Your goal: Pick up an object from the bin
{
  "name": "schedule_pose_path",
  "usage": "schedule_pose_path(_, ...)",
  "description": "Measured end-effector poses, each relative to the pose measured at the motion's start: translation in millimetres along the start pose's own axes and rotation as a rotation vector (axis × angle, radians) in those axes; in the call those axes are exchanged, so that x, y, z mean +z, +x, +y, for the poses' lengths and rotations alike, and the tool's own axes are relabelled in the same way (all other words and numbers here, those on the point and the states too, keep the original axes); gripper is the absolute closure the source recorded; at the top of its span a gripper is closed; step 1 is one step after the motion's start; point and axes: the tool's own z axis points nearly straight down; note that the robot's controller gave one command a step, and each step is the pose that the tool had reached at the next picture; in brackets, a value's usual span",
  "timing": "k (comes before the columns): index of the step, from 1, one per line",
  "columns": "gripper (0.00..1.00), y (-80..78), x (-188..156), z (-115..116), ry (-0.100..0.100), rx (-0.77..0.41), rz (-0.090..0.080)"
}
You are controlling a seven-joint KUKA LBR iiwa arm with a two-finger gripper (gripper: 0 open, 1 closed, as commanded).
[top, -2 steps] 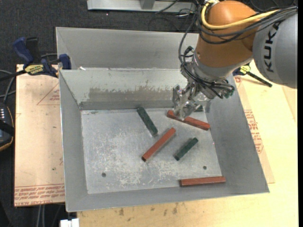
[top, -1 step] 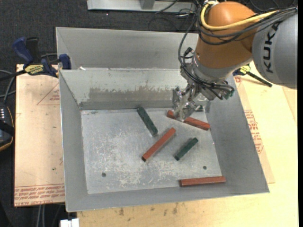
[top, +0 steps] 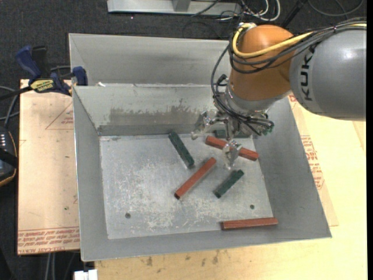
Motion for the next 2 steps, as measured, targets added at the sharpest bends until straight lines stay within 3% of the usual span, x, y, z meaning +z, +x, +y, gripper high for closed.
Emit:
schedule_pose_path(1, 0.0, -0.2, -0.2, -0.1, 0.0, 0.001, -0.001)
schedule_pose_path(2, 0.0, 4.1, 35.1, 10.7, 0.005, -0.066, -0.005)
